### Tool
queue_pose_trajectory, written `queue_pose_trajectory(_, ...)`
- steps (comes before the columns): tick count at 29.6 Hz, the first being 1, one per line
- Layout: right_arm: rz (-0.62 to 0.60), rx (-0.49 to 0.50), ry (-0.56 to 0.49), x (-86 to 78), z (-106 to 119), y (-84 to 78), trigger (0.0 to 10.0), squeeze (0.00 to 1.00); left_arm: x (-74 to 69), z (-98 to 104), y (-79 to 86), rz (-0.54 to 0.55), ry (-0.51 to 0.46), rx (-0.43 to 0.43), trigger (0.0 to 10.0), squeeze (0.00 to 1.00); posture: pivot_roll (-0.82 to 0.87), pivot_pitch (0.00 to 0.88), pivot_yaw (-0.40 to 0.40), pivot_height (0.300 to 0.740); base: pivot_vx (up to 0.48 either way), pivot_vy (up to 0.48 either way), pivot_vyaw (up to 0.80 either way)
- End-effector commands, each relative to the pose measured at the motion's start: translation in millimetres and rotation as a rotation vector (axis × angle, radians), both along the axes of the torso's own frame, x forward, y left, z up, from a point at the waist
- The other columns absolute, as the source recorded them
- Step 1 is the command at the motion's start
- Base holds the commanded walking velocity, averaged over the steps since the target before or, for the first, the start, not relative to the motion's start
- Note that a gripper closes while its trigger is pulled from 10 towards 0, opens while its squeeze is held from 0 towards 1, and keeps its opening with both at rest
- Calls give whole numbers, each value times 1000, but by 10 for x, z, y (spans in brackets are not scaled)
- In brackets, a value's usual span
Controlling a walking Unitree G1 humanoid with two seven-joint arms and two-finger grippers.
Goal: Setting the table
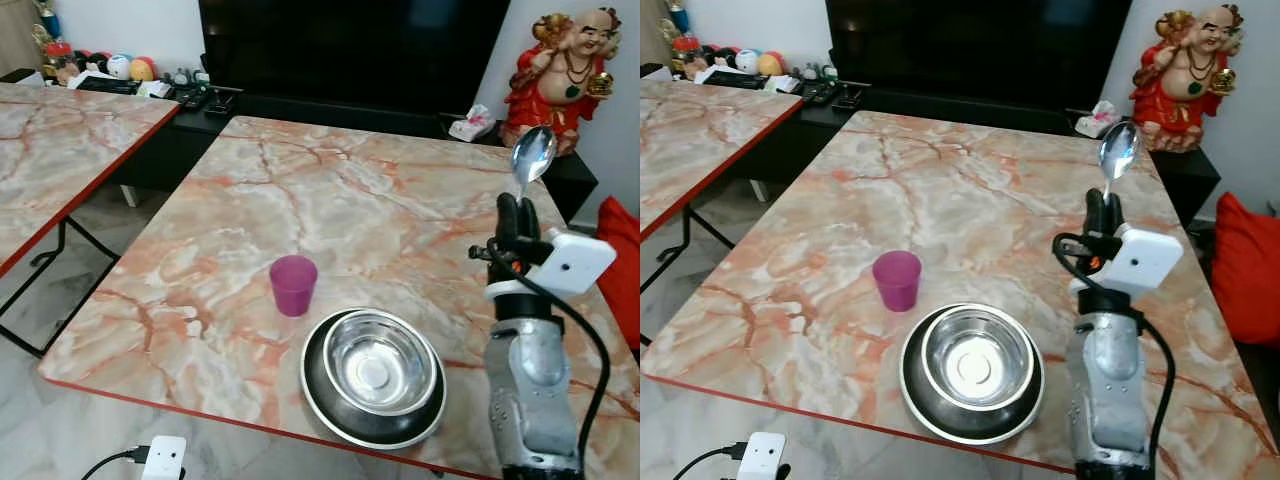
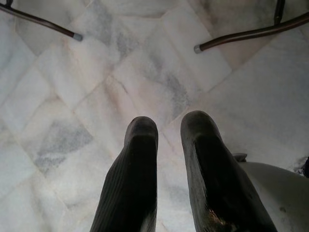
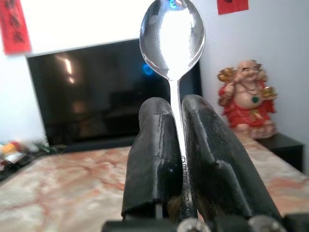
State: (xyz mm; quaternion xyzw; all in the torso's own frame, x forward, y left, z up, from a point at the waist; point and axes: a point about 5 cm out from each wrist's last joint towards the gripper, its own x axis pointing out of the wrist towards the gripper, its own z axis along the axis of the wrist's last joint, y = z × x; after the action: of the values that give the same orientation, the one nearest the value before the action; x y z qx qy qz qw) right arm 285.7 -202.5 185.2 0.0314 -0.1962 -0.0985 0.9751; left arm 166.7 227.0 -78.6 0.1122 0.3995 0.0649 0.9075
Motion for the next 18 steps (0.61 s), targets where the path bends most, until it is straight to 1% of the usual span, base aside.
queue_pose_trajectory(1, -78, 3, 4, -18, 33, -192, 10000, 0, -1, -5, -23, -16, 1, -5, 10000, 0, 102, 0, -61, 740, 0, 0, 0)
queue_pose_trajectory(2, -104, -8, 17, -24, 24, -247, 10000, 0, 1, -5, -24, -16, 1, -6, 10000, 0, 99, 0, -60, 740, 0, 0, 0)
queue_pose_trajectory(3, -153, -11, 34, -39, 6, -352, 10000, 0, 1, -5, -26, -16, 2, -7, 10000, 0, 99, 0, -60, 740, 0, 0, 0)
queue_pose_trajectory(4, -153, -11, 34, -39, 6, -352, 10000, 0, 1, -5, -26, -16, 2, -7, 10000, 0, 99, 0, -60, 740, 0, 0, 0)
queue_pose_trajectory(5, -196, -23, 62, -50, -16, -420, 10000, 0, 2, -5, -27, -16, 2, -9, 10000, 0, 98, 0, -57, 740, 0, 0, 0)
queue_pose_trajectory(6, -262, -13, 82, -83, -36, -541, 10000, 0, 3, -6, -29, -16, 2, -11, 10000, 0, 98, 0, -57, 740, 0, 0, 0)
queue_pose_trajectory(7, -277, -8, 85, -93, -40, -570, 10000, 0, 3, -6, -30, -16, 2, -12, 10000, 0, 98, 0, -57, 740, 0, 0, 0)
queue_pose_trajectory(8, -316, -16, 116, -107, -67, -643, 10000, 0, 6, -5, -32, -16, 2, -13, 10000, 0, 95, 0, -51, 740, 0, 0, 0)
queue_pose_trajectory(9, -316, -16, 116, -107, -67, -643, 10000, 0, 6, -5, -32, -16, 2, -13, 10000, 0, 95, 0, -51, 740, 0, 0, 0)
queue_pose_trajectory(10, -342, -25, 138, -115, -85, -688, 10000, 0, 9, -5, -33, -17, 2, -13, 10000, 0, 94, 0, -49, 740, 0, 0, 0)
queue_pose_trajectory(11, -370, -47, 192, -124, -125, -756, 10000, 0, 14, -3, -32, -18, 2, -14, 10000, 0, 92, 0, -44, 740, 0, 0, 0)
queue_pose_trajectory(12, -380, -49, 235, -139, -161, -815, 10000, 0, 22, 1, -29, -20, 2, -14, 10000, 0, 90, 0, -41, 740, 0, 0, 0)
queue_pose_trajectory(14, -376, -47, 299, -161, -210, -873, 10000, 0, 35, 8, -20, -22, 2, -14, 10000, 0, 85, 0, -37, 740, 0, 0, 0)
queue_pose_trajectory(17, -376, -47, 299, -161, -210, -873, 10000, 0, 35, 8, -20, -22, 2, -14, 10000, 0, 85, 0, -37, 740, 0, 0, 0)
queue_pose_trajectory(18, -366, -38, 323, -174, -225, -886, 10000, 0, 41, 11, -15, -24, 2, -14, 10000, 0, 82, 0, -36, 740, 0, 0, 0)
